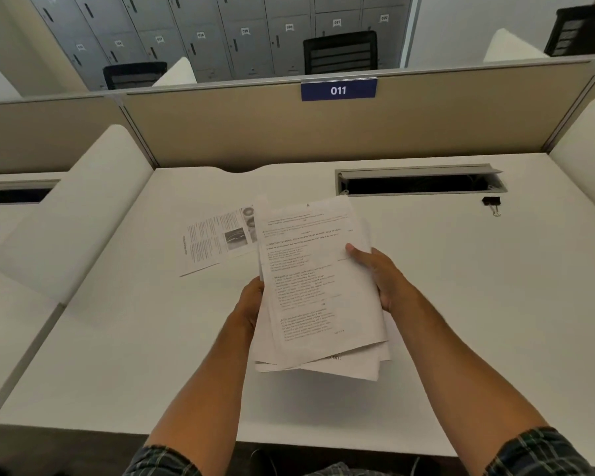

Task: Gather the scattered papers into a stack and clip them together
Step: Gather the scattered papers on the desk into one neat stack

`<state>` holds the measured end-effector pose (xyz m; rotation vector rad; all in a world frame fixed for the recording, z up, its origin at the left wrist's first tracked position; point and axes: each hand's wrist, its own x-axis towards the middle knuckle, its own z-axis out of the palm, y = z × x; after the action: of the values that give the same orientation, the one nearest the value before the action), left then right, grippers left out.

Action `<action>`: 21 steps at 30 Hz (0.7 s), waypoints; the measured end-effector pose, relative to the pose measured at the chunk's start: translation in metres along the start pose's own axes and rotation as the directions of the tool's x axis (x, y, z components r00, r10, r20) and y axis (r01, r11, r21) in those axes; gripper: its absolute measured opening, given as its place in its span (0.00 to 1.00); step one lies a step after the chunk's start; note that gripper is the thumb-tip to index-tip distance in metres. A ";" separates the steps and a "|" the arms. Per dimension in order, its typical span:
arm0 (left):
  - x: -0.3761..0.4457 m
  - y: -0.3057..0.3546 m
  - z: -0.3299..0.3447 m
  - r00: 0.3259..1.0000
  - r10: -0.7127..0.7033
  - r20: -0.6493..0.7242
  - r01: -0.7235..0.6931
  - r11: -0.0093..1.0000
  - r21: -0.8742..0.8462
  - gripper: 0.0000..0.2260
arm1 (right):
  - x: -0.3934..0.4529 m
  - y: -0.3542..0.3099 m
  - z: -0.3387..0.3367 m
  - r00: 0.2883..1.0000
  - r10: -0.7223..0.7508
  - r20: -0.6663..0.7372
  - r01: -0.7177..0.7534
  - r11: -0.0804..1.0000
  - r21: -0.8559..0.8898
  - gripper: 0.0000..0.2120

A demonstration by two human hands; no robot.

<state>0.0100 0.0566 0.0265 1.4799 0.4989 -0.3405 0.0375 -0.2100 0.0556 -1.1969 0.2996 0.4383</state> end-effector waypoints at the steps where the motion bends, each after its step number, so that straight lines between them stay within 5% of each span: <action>1: 0.000 0.001 0.003 0.999 0.029 -0.016 -0.029 0.999 0.020 0.14 | -0.001 0.003 -0.001 1.000 -0.002 0.003 0.002 1.000 0.025 0.21; 5: 0.001 0.002 0.006 0.994 0.099 -0.044 -0.099 0.995 0.006 0.19 | -0.004 0.006 -0.010 0.999 -0.046 -0.004 0.046 0.998 0.050 0.18; 13: -0.014 0.013 0.014 0.986 0.165 0.001 -0.161 0.964 -0.213 0.15 | -0.009 0.015 -0.009 0.979 -0.103 -0.177 0.104 0.995 -0.003 0.18; 15: -0.018 0.019 0.012 0.972 0.200 0.121 -0.156 0.940 -0.304 0.29 | -0.010 0.012 -0.010 0.969 -0.152 -0.195 0.158 0.987 0.017 0.20; 17: -0.024 0.028 0.011 0.942 0.247 0.227 -0.191 0.952 -0.240 0.37 | -0.014 0.002 -0.011 0.962 -0.242 -0.128 0.239 0.970 -0.042 0.25; 21: -0.025 0.046 0.012 0.884 0.377 0.275 -0.404 0.914 0.043 0.25 | -0.026 -0.030 -0.008 0.911 -0.392 0.127 0.412 0.884 -0.223 0.28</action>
<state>0.0129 0.0457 0.0788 1.5638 -0.0357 -0.2357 0.0288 -0.2304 0.0894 -1.4401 -0.0799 0.1580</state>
